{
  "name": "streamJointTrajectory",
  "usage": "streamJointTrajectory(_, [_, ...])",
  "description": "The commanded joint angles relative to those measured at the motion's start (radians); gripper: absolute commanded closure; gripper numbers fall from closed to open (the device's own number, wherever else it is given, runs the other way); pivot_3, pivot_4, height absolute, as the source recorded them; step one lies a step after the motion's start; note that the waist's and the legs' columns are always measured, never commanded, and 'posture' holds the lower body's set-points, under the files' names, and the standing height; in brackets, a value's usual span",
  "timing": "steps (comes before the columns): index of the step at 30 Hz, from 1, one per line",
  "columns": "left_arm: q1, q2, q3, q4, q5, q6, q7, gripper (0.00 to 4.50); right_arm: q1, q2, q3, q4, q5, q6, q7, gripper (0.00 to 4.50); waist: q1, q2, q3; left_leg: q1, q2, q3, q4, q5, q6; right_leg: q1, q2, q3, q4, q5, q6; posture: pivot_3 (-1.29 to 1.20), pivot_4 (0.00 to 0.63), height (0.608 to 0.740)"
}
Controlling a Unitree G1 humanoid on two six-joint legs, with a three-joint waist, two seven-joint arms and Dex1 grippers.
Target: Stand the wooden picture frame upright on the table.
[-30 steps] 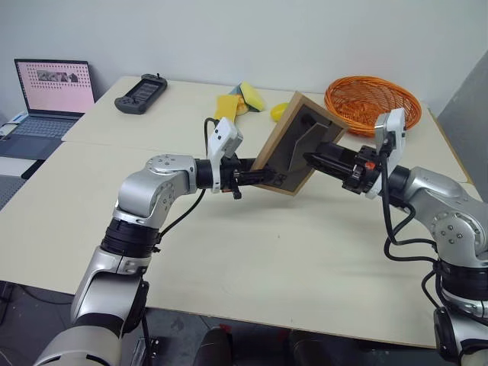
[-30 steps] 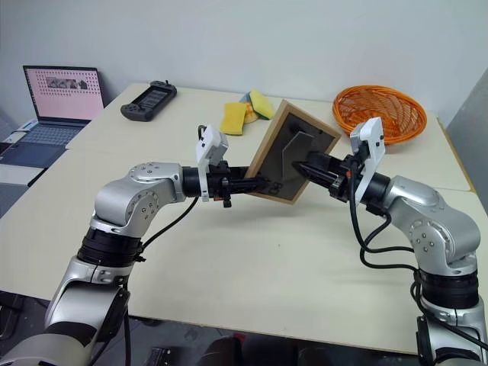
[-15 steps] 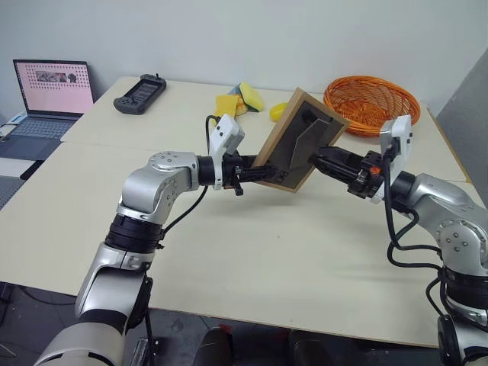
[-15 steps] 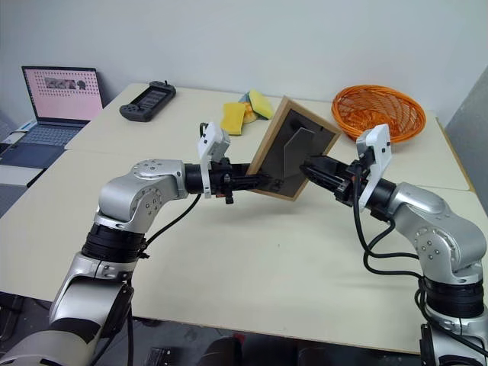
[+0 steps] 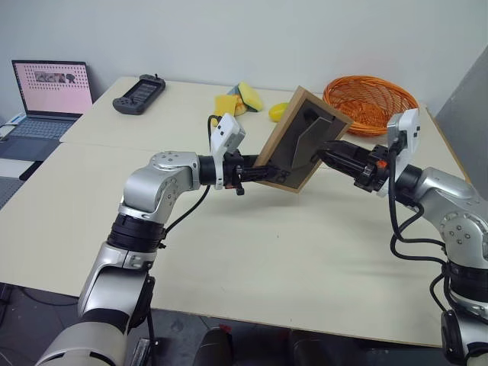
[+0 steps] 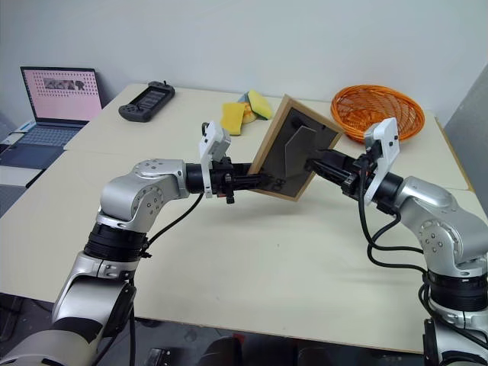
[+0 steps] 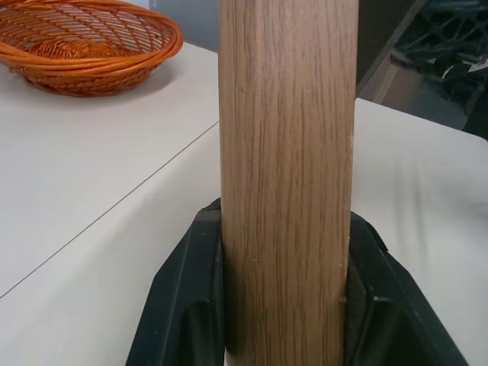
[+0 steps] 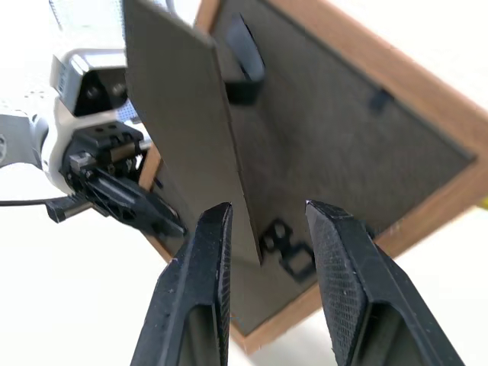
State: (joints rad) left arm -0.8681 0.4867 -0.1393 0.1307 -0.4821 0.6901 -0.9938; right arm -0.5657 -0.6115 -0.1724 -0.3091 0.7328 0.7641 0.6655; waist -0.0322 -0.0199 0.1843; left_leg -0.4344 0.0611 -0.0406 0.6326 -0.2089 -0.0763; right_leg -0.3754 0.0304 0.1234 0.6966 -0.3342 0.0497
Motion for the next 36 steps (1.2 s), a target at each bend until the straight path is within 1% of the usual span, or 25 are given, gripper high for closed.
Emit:
streamJointTrajectory(1, [-0.018, 0.003, 0.045, -0.053, -0.021, -0.007, -0.007, 3.20, -0.028, -0.001, -0.007, -0.020, 0.011, -0.019, 0.010, 2.88, 0.000, 0.000, 0.000, 0.000, 0.000, 0.000, 0.000, 0.000, 0.000, 0.000, 0.000, 0.000, 0.000, 0.000, 0.000, 0.00, 0.150, 0.740])
streamJointTrajectory(6, [-0.023, -0.002, 0.046, -0.030, -0.009, -0.015, -0.007, 3.20, -0.038, 0.019, -0.022, -0.074, 0.058, 0.018, -0.023, 2.88, 0.000, 0.000, 0.000, 0.000, 0.000, 0.000, 0.000, 0.000, 0.000, 0.000, 0.000, 0.000, 0.000, 0.000, 0.000, 0.00, 0.150, 0.740])
streamJointTrajectory(11, [-0.034, -0.002, 0.045, 0.004, 0.004, -0.030, -0.009, 3.20, -0.004, 0.020, -0.035, -0.146, 0.099, 0.048, -0.055, 2.88, 0.000, 0.000, 0.000, 0.000, 0.000, 0.000, 0.000, 0.000, 0.000, 0.000, 0.000, 0.000, 0.000, 0.000, 0.000, 0.00, 0.150, 0.740])
streamJointTrajectory(22, [-0.053, -0.024, 0.044, 0.033, 0.021, -0.042, -0.015, 3.20, 0.035, 0.011, -0.064, -0.195, 0.144, 0.066, -0.113, 2.88, 0.000, 0.000, 0.000, 0.000, 0.000, 0.000, 0.000, 0.000, 0.000, 0.000, 0.000, 0.000, 0.000, 0.000, 0.000, 0.00, 0.150, 0.740])
streamJointTrajectory(25, [-0.080, -0.032, 0.068, 0.056, 0.007, -0.018, -0.004, 3.20, 0.105, -0.020, -0.024, -0.217, 0.062, 0.028, -0.097, 2.88, 0.000, 0.000, 0.000, 0.000, 0.000, 0.000, 0.000, 0.000, 0.000, 0.000, 0.000, 0.000, 0.000, 0.000, 0.000, 0.00, 0.150, 0.740])
streamJointTrajectory(28, [-0.091, -0.032, 0.080, 0.051, -0.009, 0.008, 0.001, 3.20, 0.126, -0.048, 0.012, -0.182, -0.033, -0.028, -0.098, 2.88, 0.000, 0.000, 0.000, 0.000, 0.000, 0.000, 0.001, 0.000, 0.000, 0.000, 0.000, 0.000, 0.000, 0.000, 0.000, 0.00, 0.150, 0.740])
streamJointTrajectory(32, [-0.096, -0.022, 0.096, 0.045, -0.026, 0.059, 0.005, 3.20, 0.175, -0.143, 0.096, -0.104, -0.268, -0.192, -0.067, 2.88, 0.000, 0.000, 0.000, 0.000, 0.000, 0.000, 0.001, 0.000, 0.000, 0.000, 0.000, 0.000, 0.000, 0.000, 0.000, 0.00, 0.150, 0.740])
streamJointTrajectory(36, [-0.085, -0.011, 0.107, 0.006, -0.043, 0.116, 0.005, 3.20, 0.205, -0.188, 0.100, -0.016, -0.360, -0.286, -0.029, 2.88, -0.001, 0.000, 0.000, 0.000, 0.000, 0.000, 0.001, 0.000, 0.000, 0.000, 0.000, 0.000, 0.000, 0.000, 0.000, 0.00, 0.150, 0.740])
